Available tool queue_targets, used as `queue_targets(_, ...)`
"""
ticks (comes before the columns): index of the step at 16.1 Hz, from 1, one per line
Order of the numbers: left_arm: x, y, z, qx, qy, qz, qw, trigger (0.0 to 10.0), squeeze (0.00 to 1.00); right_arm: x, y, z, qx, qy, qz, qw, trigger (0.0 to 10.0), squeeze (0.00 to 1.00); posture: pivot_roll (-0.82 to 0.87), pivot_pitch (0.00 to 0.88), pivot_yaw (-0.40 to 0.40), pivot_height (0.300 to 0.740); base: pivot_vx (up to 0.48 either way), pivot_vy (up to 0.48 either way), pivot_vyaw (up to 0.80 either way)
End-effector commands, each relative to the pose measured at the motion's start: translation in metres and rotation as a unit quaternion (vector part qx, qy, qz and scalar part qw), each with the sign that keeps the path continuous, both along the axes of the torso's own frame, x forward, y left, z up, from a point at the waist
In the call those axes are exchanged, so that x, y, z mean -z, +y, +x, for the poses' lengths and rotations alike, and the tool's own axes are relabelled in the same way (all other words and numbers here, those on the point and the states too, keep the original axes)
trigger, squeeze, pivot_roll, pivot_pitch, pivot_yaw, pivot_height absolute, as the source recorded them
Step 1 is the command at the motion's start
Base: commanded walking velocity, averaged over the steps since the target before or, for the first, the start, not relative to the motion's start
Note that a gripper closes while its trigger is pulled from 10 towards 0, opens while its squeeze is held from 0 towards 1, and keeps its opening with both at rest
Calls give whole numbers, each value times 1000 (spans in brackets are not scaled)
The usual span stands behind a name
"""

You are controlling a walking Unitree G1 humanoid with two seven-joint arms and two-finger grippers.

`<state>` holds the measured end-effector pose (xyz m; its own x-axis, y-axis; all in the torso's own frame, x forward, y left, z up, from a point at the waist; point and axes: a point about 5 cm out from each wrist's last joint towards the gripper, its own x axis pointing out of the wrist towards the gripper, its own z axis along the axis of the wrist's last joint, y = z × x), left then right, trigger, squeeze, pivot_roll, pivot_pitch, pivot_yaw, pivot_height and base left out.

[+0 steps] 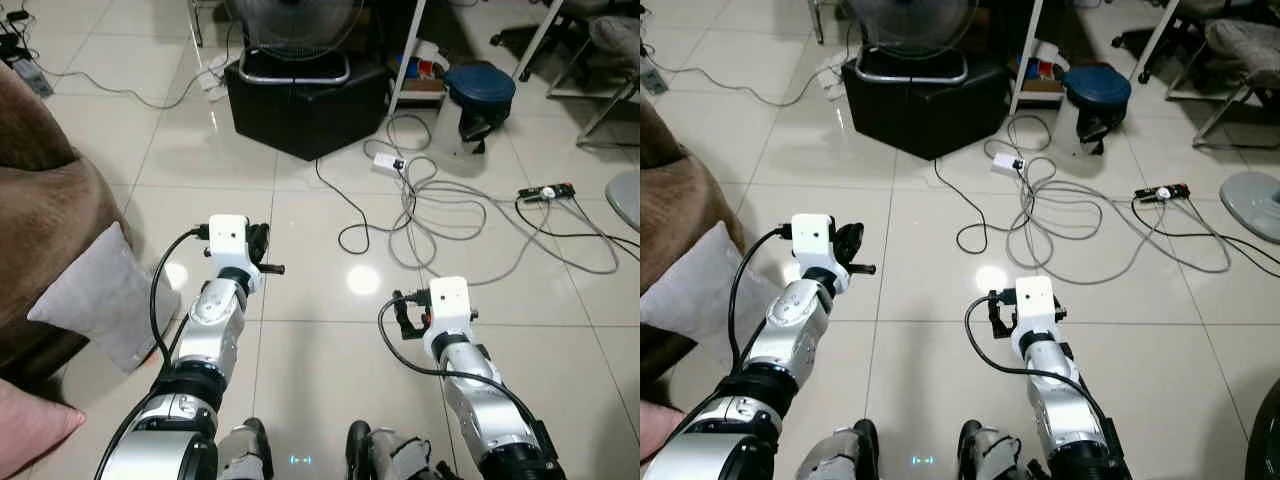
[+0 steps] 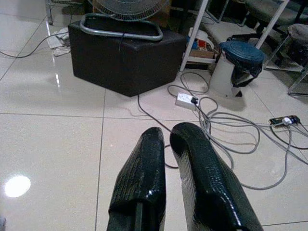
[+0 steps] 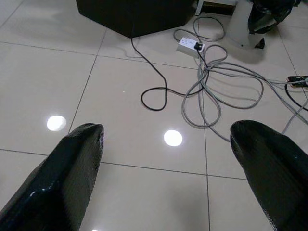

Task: Move the pillow to the sofa from floor

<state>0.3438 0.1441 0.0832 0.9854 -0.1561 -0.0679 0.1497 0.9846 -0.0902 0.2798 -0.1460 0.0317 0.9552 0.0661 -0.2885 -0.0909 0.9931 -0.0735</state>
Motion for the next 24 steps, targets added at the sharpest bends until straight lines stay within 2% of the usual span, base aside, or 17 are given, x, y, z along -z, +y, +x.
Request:
queue_targets(1,3,-1,-2,-2,4,1,1000,10000,0,2,-3,-2,3,5,-6,1000,10000,0,-166,194,-47,740,0,0,0)
queue_targets(6,4,-2,-3,-3,4,0,1000,10000,0,2,-3,-2,3,6,-6,1000,10000,0,-168,200,-51,740,53,0,0)
queue_targets(24,1,0,-1,-7,-3,4,1000,10000,0,1,1,2,1,7,-5,1000,10000,0,-155,201,-45,740,-105,0,0)
